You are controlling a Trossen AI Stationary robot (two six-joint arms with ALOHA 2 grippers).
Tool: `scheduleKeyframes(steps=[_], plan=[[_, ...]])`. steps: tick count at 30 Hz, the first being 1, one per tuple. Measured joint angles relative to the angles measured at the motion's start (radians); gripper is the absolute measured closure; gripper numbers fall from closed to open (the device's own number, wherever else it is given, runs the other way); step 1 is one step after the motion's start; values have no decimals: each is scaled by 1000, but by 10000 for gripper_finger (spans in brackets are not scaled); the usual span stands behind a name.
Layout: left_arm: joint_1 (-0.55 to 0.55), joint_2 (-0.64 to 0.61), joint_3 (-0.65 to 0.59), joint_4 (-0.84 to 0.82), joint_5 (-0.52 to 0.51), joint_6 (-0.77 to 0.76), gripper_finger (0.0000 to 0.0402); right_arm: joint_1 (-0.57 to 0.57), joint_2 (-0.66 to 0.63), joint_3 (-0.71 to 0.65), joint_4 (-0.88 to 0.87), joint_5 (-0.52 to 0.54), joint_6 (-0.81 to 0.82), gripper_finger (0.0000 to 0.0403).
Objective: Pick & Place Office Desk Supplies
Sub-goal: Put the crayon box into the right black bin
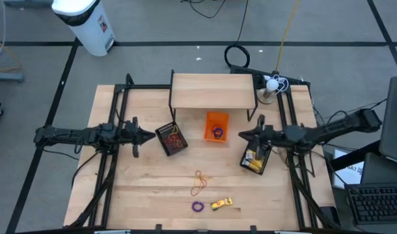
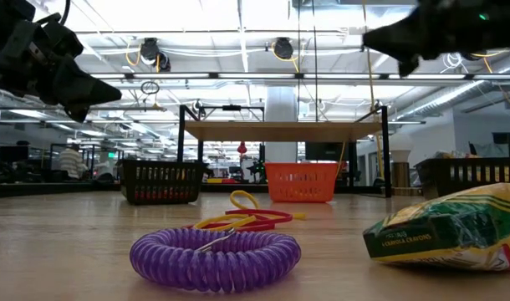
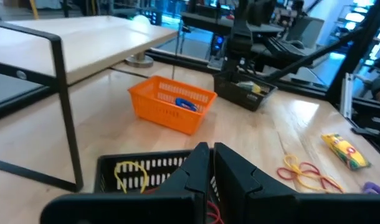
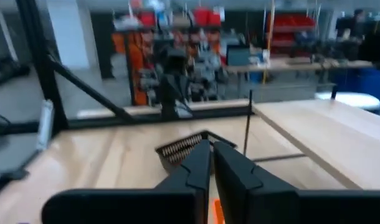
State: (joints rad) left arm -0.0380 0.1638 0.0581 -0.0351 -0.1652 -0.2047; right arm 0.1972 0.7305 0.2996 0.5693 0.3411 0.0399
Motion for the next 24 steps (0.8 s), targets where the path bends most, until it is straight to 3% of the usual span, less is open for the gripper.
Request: scheduleKeyframes(steps=[8, 16, 22, 24], plan=[[0, 0, 0, 1, -67, 3, 378, 28, -134, -241, 246, 28, -8, 399], [0, 0, 0, -1, -66, 20, 378, 28, -141, -268, 243, 19, -3, 399], [0, 0, 0, -48, -63, 27, 378, 28, -141, -269, 234, -109, -60, 402], [-2, 0, 1, -50, -55, 27, 378, 28, -141, -269, 240, -102, -55, 402]])
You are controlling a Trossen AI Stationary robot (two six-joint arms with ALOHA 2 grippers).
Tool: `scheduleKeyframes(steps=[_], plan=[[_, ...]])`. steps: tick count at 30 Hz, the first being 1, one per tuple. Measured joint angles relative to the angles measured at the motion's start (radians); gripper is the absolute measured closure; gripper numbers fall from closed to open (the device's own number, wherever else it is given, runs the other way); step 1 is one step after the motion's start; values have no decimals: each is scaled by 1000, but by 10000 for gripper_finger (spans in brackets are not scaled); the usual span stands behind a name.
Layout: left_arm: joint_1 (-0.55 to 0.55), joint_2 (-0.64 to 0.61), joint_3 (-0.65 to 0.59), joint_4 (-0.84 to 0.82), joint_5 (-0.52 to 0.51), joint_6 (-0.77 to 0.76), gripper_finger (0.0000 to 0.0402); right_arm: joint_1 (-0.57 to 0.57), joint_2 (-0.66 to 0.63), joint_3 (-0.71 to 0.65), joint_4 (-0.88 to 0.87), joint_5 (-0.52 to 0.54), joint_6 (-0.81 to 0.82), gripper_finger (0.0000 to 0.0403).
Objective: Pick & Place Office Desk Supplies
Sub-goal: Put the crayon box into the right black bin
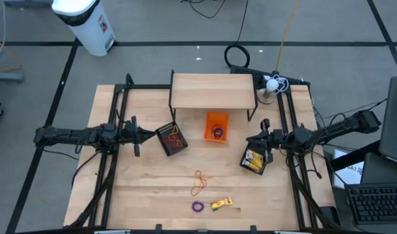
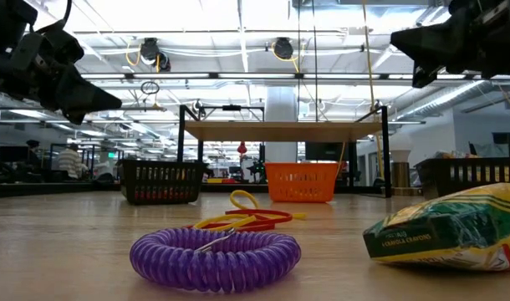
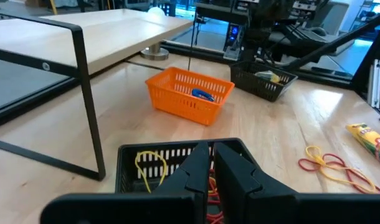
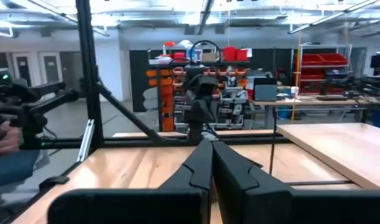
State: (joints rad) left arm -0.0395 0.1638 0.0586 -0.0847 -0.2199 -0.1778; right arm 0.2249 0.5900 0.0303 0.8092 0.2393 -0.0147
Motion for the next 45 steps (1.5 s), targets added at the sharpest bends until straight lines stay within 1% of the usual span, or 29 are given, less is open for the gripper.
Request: scheduleKeyframes(steps=[3, 5, 8, 16, 19, 23, 28, 33, 39, 45], plan=[[0, 0, 0, 0, 1, 8, 378, 0, -23, 0, 21, 52, -6, 402], [0, -2, 0, 1, 1, 24, 378, 0, -63, -1, 23, 63, -17, 402], [0, -17, 0, 9, 1, 51, 378, 0, -136, -1, -24, 70, -23, 403], [-1, -111, 0, 0, 1, 72, 378, 0, -386, -2, -261, 70, -24, 403], [-1, -119, 0, -2, 9, 71, 378, 0, -471, -2, -363, 70, -11, 403], [-1, -119, 0, -4, 19, 71, 378, 0, -546, -2, -488, 72, 19, 403], [-1, -119, 0, -7, 32, 70, 378, 0, -586, -2, -548, 75, 37, 403], [0, -119, 0, -8, 37, 70, 378, 0, -586, -2, -579, 74, 41, 403], [0, -119, 0, -9, 36, 68, 378, 0, -586, -2, -661, 74, 91, 403], [0, -119, 0, -9, 37, 60, 378, 0, -586, -2, -672, 74, 100, 403]])
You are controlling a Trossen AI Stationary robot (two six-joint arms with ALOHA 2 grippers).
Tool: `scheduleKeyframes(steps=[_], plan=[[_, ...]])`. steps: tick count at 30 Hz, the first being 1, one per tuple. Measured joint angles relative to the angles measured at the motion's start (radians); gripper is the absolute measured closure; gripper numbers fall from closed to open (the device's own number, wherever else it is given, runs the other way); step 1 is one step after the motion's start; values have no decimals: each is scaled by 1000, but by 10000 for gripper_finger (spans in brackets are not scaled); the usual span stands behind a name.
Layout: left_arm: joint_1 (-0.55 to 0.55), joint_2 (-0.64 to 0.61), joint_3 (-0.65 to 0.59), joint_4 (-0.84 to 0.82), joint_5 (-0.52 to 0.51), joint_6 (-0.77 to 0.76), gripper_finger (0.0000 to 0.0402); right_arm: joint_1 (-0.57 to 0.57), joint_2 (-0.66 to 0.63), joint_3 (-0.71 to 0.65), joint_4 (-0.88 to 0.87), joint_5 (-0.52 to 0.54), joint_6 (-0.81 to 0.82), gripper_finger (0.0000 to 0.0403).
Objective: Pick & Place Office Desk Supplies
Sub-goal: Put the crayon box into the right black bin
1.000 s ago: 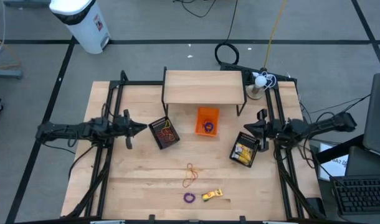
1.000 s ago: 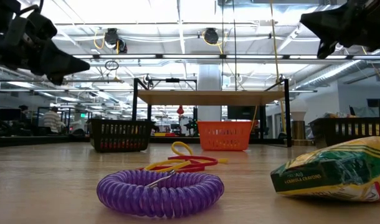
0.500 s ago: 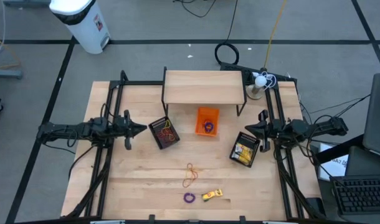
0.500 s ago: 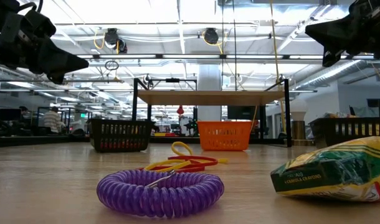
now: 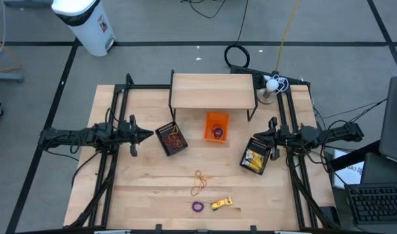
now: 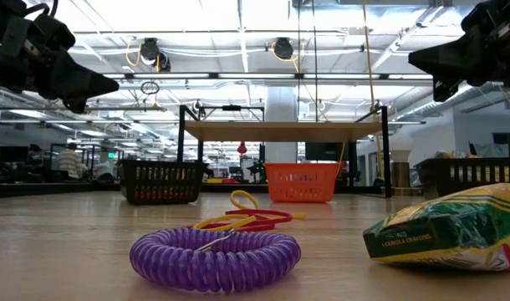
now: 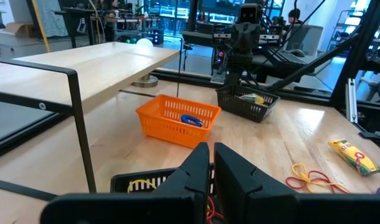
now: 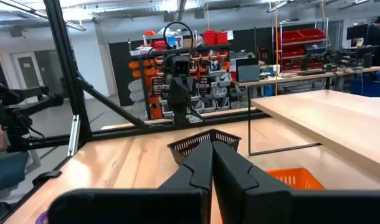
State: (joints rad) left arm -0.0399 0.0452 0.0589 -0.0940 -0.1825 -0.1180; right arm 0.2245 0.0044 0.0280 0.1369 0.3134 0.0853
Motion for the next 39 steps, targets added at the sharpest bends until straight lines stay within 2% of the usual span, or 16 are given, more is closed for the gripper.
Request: scheduleKeyframes(steps=[33, 37, 39], plan=[[0, 0, 0, -5, 34, 5, 378, 0, 0, 0, -21, 4, -5, 403], [0, 0, 0, -5, 34, 5, 378, -1, 2, 0, 70, 27, 82, 403], [0, 0, 0, -5, 34, 5, 378, 0, 20, 3, 123, -27, 83, 403]])
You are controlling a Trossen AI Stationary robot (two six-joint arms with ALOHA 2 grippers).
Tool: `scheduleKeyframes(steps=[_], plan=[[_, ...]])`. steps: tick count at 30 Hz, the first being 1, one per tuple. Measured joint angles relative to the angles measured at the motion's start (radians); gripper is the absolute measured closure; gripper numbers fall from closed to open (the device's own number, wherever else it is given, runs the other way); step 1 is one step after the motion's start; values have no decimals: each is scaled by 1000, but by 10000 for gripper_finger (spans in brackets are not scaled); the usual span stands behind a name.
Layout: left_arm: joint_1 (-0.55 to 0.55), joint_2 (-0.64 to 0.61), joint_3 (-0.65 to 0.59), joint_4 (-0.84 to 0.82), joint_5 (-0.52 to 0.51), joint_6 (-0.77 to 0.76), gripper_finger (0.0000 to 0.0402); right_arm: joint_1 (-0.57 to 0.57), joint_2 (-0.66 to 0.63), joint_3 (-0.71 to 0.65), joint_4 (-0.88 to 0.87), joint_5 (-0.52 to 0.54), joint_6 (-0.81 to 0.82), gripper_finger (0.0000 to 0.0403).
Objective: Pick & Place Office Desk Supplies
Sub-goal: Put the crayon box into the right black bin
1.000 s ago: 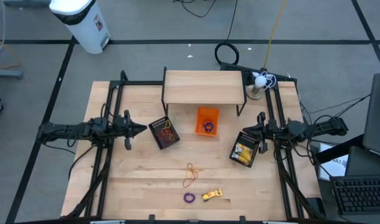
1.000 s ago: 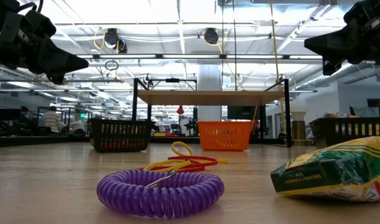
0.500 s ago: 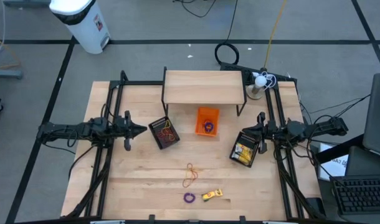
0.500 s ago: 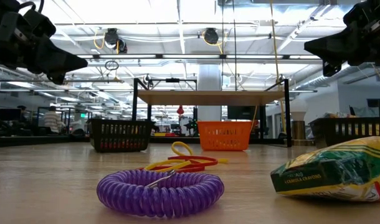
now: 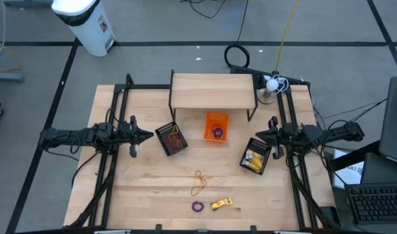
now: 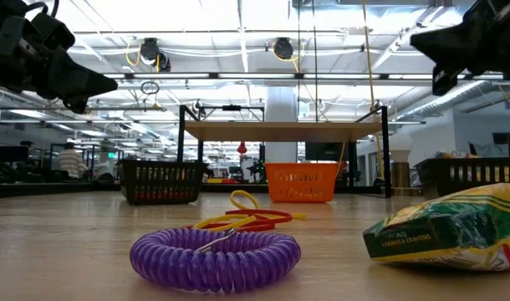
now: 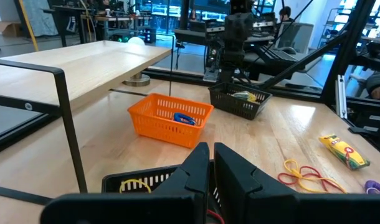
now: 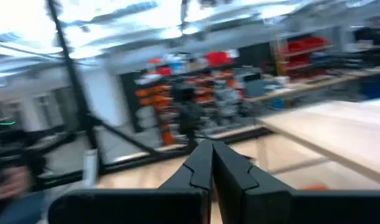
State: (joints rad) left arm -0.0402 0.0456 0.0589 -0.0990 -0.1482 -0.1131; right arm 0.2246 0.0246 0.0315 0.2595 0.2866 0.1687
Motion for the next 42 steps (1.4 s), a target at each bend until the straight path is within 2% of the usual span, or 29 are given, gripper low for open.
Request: scheduleKeyframes(steps=[2, 7, 11, 17, 23, 29, 31, 35, 42], plan=[[0, 0, 0, 0, 0, 0, 378, 3, 42, 11, 13, -52, 3, 403], [0, 18, 0, 0, 0, 3, 378, 30, 224, 63, 6, -23, 29, 403], [0, 43, 0, 0, -1, 3, 378, 71, 415, 163, 31, -23, 29, 403], [0, 59, 0, 0, -3, -3, 378, 175, 711, 383, -28, 11, 25, 403], [0, 58, 0, 0, -9, -16, 378, 284, 965, 639, -229, 84, 27, 403], [0, 58, 0, 0, -9, -12, 378, 361, 1208, 819, -316, 77, 29, 403], [0, 58, -1, 0, -9, -12, 378, 383, 1286, 867, -314, 38, 51, 400], [0, 58, -1, 0, -8, -20, 378, 400, 1430, 949, -313, -83, 133, 362], [0, 58, -1, 0, -8, -20, 378, 408, 1636, 1062, -316, -112, 202, 231]])
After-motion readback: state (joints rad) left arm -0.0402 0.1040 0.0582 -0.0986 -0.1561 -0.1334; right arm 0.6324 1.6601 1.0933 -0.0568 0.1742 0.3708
